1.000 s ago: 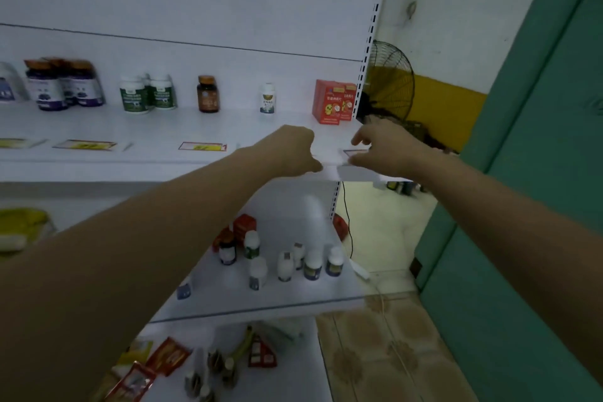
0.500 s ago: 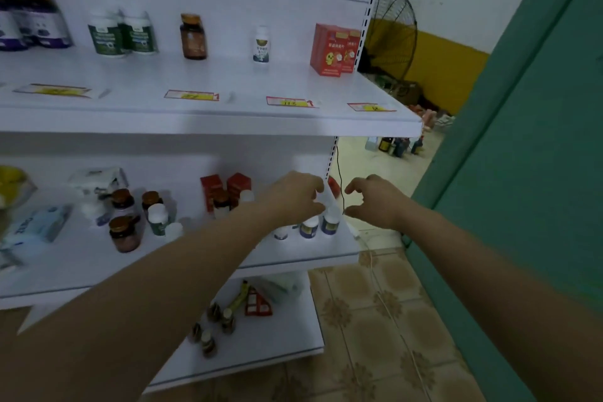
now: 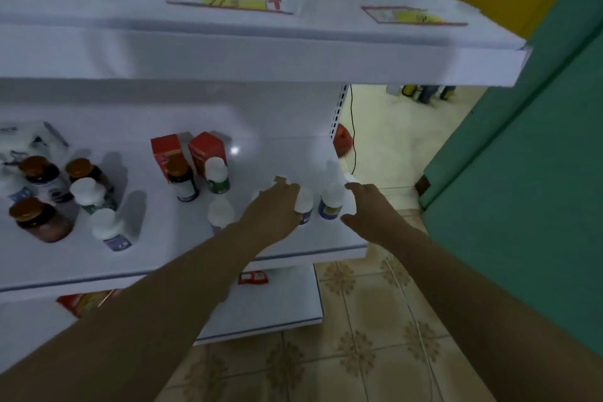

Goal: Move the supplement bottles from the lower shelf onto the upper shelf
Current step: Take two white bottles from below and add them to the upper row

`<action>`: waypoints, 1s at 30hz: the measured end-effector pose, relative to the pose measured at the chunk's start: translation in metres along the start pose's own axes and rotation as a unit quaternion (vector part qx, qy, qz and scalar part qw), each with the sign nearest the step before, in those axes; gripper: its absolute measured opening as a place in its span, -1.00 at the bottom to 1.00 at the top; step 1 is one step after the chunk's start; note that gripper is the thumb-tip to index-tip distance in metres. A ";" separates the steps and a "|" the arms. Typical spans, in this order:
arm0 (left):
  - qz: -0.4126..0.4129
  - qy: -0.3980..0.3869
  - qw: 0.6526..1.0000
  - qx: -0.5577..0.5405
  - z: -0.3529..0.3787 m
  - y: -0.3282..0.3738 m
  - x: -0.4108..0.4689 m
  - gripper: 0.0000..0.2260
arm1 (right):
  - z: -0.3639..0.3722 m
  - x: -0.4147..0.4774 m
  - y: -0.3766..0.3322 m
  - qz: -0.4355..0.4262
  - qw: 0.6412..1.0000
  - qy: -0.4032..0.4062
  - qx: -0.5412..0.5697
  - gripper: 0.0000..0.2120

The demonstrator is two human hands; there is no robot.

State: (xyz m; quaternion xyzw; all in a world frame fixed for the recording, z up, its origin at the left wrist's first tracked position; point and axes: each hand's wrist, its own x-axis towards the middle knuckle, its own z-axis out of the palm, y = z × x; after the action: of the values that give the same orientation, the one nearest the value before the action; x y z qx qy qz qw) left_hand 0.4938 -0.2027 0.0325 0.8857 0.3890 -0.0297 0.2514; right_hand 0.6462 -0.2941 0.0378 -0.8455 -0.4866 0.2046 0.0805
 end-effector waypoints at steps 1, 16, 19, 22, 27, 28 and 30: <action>-0.004 -0.003 1.000 0.006 0.005 -0.001 0.011 -0.63 | 0.005 0.011 0.003 0.002 1.000 0.001 0.004 -0.41; -0.061 -0.011 0.996 -0.065 0.044 -0.010 0.078 -0.57 | 0.054 0.074 0.026 -0.030 0.997 -0.026 0.066 -0.58; -0.072 0.015 0.990 -0.120 0.039 -0.011 0.066 -0.57 | 0.049 0.063 0.026 -0.029 0.991 -0.034 0.123 -0.52; -0.061 0.049 0.972 -0.221 0.029 -0.012 0.052 -0.62 | 0.037 0.052 0.020 -0.027 0.973 -0.030 0.228 -0.53; -0.047 0.036 0.874 -0.482 -0.007 -0.018 0.000 -0.54 | 0.011 0.010 -0.011 -0.054 0.934 -0.023 0.352 -0.61; -0.045 0.037 0.855 -0.516 -0.015 -0.020 -0.013 -0.55 | 0.006 -0.002 -0.021 -0.058 0.923 -0.024 0.381 -0.63; -0.038 0.051 0.819 -0.571 -0.030 -0.022 -0.042 -0.66 | -0.001 -0.028 -0.045 -0.067 0.899 -0.034 0.432 -0.68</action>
State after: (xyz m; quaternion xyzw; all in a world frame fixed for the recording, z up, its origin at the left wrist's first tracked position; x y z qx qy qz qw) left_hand 0.4447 -0.2046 0.0598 0.5682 0.3819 0.2335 0.6905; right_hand 0.5989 -0.2953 0.0614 -0.6858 -0.4083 0.4171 0.4347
